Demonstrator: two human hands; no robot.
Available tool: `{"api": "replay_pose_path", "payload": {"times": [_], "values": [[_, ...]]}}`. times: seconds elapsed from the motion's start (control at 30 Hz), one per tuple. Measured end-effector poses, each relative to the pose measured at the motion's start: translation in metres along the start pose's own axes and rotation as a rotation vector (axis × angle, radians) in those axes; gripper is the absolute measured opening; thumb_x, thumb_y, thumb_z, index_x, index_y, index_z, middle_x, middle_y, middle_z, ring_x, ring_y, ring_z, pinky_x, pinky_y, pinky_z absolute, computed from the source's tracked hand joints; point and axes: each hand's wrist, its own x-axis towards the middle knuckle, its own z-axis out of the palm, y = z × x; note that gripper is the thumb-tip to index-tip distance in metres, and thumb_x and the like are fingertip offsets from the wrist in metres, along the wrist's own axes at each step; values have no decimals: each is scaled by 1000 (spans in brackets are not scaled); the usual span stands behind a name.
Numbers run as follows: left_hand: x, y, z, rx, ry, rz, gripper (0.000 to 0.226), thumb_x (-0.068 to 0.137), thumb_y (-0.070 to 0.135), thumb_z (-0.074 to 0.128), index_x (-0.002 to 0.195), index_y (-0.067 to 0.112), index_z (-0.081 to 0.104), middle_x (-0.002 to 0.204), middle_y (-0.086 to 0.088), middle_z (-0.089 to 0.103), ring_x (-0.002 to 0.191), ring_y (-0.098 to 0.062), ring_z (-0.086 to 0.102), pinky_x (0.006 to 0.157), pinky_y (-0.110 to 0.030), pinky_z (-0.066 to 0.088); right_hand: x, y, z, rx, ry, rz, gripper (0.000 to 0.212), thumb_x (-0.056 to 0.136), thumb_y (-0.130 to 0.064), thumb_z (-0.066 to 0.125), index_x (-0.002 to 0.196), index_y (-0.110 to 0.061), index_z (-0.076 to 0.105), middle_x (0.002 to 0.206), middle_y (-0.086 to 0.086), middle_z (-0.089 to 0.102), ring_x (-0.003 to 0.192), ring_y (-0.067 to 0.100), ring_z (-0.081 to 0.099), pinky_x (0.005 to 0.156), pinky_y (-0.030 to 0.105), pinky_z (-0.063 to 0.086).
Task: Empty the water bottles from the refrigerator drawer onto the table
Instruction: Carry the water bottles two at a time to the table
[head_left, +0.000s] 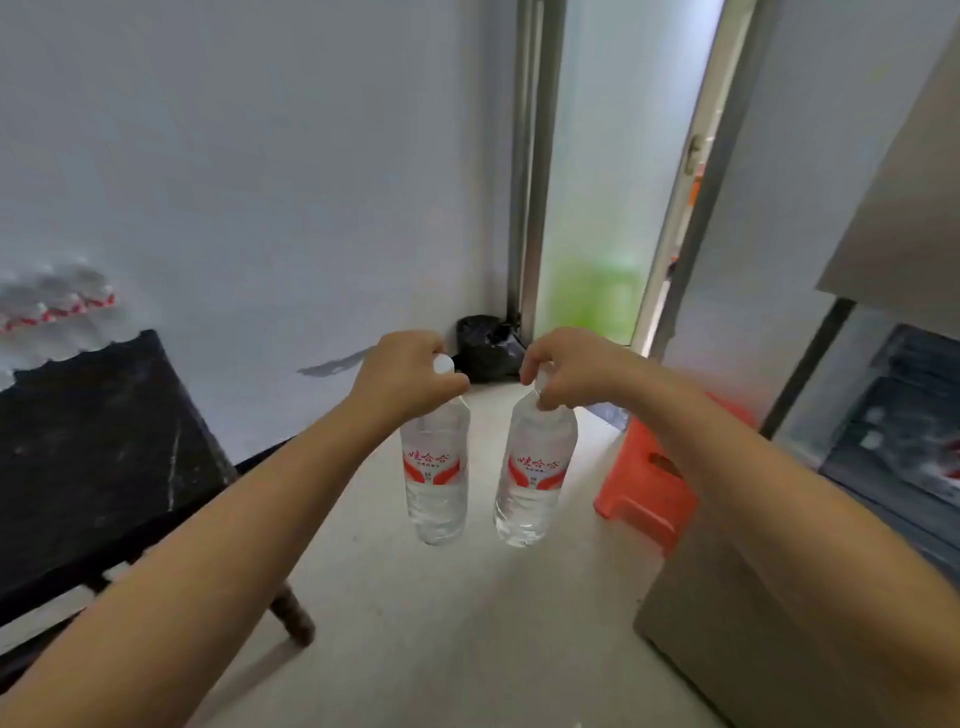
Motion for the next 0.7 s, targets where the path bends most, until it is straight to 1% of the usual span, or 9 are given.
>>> {"api": "replay_pose_path", "payload": {"times": [0.03, 0.1, 0.17, 0.23, 0.3, 0.43, 0.5, 0.6, 0.7], "values": [[-5, -26, -9, 12, 1, -48, 19, 84, 23, 62, 95, 8, 61, 90, -4, 54, 83, -17, 48, 55, -21, 33, 15, -20, 12, 21, -49, -39, 31, 81, -2, 61, 111, -4, 65, 68, -6, 52, 56, 9, 53, 34, 3, 35], [-12, -77, -28, 44, 16, -139, 14, 84, 22, 61, 91, 10, 58, 91, -2, 54, 84, -16, 48, 58, -20, 35, 47, -60, 36, 21, -133, -113, 28, 81, -3, 63, 109, -3, 65, 65, -5, 47, 52, 6, 48, 30, 3, 33], [-17, -127, -45, 65, 31, -229, 16, 85, 22, 60, 95, 10, 62, 97, -3, 58, 90, -17, 52, 72, -23, 38, 82, -100, 59, -4, -202, -202, 29, 82, -6, 64, 110, -5, 65, 81, 1, 54, 61, 11, 53, 41, 10, 40], [-17, -172, -63, 84, 51, -312, 23, 87, 23, 59, 104, 10, 64, 110, -4, 62, 100, -18, 55, 80, -23, 38, 119, -139, 73, -37, -233, -299, 30, 83, -9, 64, 113, -6, 64, 97, 4, 56, 78, 15, 55, 54, 13, 43], [-15, -216, -82, 115, 69, -395, 24, 87, 23, 59, 106, 10, 65, 115, -5, 63, 93, -15, 53, 78, -22, 38, 156, -178, 84, -69, -263, -394, 32, 84, -10, 63, 115, -7, 62, 108, 7, 60, 86, 15, 54, 60, 14, 43], [1, -300, -120, 164, 87, -565, 23, 85, 20, 62, 105, 10, 66, 113, -7, 64, 88, -12, 50, 75, -23, 40, 233, -251, 99, -127, -266, -581, 32, 84, -12, 63, 115, -6, 62, 113, 8, 58, 95, 18, 54, 59, 11, 35], [12, -336, -141, 159, 102, -653, 20, 85, 20, 62, 103, 11, 67, 113, -6, 64, 91, -13, 53, 79, -26, 43, 274, -285, 104, -143, -263, -646, 31, 84, -15, 64, 114, -7, 64, 119, 8, 60, 105, 20, 57, 71, 15, 39], [30, -386, -169, 166, 76, -746, 19, 86, 18, 60, 101, 14, 69, 119, -3, 63, 107, -19, 58, 87, -29, 46, 331, -335, 110, -180, -238, -721, 31, 84, -19, 65, 113, -9, 64, 120, 7, 61, 96, 15, 52, 81, 19, 38], [45, -433, -192, 152, 99, -827, 19, 89, 17, 56, 102, 13, 68, 120, -3, 63, 111, -21, 58, 89, -28, 47, 378, -384, 117, -195, -226, -793, 31, 83, -19, 65, 113, -9, 65, 119, 7, 61, 91, 15, 50, 76, 16, 39]]}}
